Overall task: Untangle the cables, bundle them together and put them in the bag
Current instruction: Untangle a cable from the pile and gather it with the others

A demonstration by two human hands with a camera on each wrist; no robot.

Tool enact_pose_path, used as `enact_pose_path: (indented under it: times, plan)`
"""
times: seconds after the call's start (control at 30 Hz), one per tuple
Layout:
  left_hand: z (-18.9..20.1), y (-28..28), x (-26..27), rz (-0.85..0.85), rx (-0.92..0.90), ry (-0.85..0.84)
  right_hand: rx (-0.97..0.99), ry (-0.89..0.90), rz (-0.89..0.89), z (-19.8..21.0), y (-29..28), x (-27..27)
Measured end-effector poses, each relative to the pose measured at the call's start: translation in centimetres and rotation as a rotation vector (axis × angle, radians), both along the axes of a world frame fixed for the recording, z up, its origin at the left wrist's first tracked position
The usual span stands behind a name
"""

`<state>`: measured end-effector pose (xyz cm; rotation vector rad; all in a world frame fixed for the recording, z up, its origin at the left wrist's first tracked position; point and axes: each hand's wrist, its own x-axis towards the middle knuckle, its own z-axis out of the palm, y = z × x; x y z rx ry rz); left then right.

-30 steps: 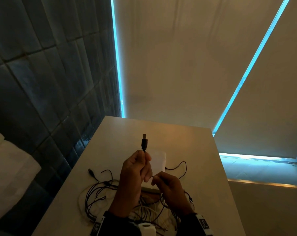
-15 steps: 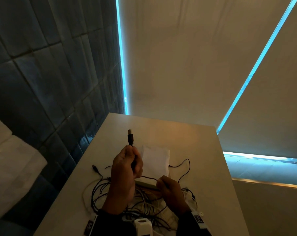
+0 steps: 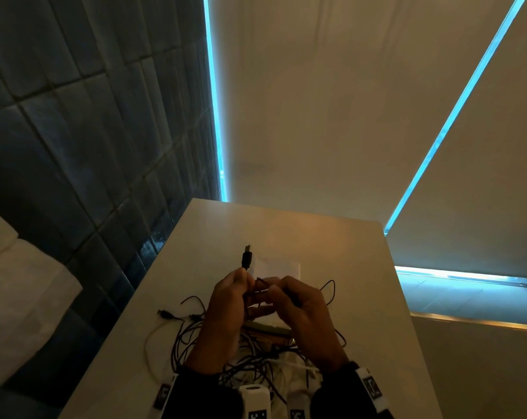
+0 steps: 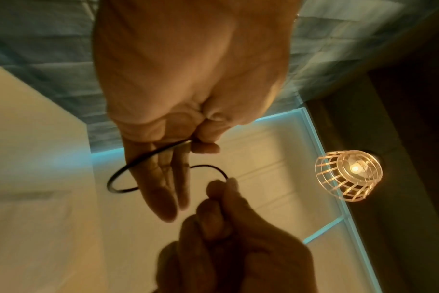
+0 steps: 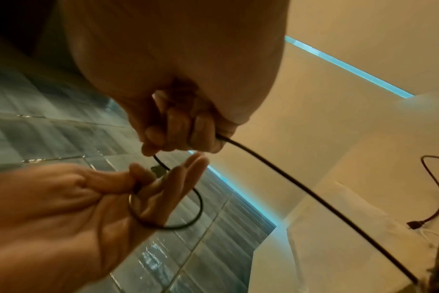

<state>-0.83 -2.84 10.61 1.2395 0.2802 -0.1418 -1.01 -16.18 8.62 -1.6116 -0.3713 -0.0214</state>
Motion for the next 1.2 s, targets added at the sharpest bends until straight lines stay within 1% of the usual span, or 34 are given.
enact_pose_path:
  times: [0.13, 0.2, 0.4, 0.53, 0.63, 0.8, 1.03, 1.13, 1.2]
  plan:
    - [0.3, 0.2, 0.2, 0.010, -0.399, -0.037, -0.038, 0.121, 0.117, -1.5, 0.5, -0.5]
    - [0.3, 0.3, 0.3, 0.049, -0.479, -0.071, -0.039, 0.178, 0.145, -2.4, 0.6, -0.5]
    - [0.5, 0.6, 0.4, 0.072, -0.457, -0.166, 0.000, 0.202, 0.164, -4.0, 0.4, 0.1]
    - [0.7, 1.0, 0.4, 0.063, -0.485, -0.198, -0.104, 0.181, 0.111, -6.5, 0.1, 0.4]
    - [0.9, 1.1, 0.3, 0.055, -0.485, -0.197, -0.164, 0.167, 0.067, -8.3, -0.1, 0.5]
    - [1.3, 1.0, 0.1, 0.043, -0.449, -0.197, -0.155, 0.198, 0.027, -9.9, -0.1, 0.3]
    - [1.4, 1.6, -0.1, 0.059, -0.397, -0.203, -0.204, 0.212, -0.070, -13.0, -0.4, 0.0]
    - [1.0, 1.8, 0.0, 0.085, -0.347, -0.183, -0.214, 0.240, -0.136, -13.3, -0.4, 0.0]
    - [0.7, 1.9, 0.1, 0.102, -0.300, -0.157, -0.219, 0.251, -0.218, -12.3, -0.5, 0.2]
